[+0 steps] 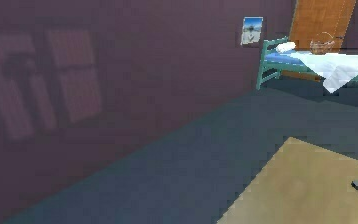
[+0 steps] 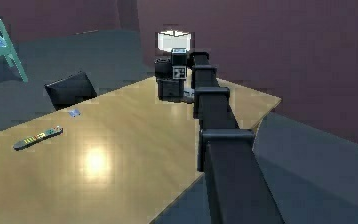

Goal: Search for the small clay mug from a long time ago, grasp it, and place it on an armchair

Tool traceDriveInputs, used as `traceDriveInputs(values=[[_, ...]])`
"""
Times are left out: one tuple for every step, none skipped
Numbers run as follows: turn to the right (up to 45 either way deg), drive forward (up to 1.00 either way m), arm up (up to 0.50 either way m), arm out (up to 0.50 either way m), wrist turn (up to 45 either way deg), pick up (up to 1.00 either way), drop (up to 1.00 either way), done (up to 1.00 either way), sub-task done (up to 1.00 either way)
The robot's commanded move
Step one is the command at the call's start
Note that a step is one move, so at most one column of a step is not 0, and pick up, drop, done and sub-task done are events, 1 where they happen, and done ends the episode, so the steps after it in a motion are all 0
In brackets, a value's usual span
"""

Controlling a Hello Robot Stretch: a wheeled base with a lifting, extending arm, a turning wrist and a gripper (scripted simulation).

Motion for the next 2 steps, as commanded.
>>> traceDriveInputs(values=[[0.0, 0.0, 0.0, 0.0, -45.0, 0.0, 0.0, 0.0, 0.0], [0.0, 0.0, 0.0, 0.0, -45.0, 0.0, 0.0, 0.0, 0.0]])
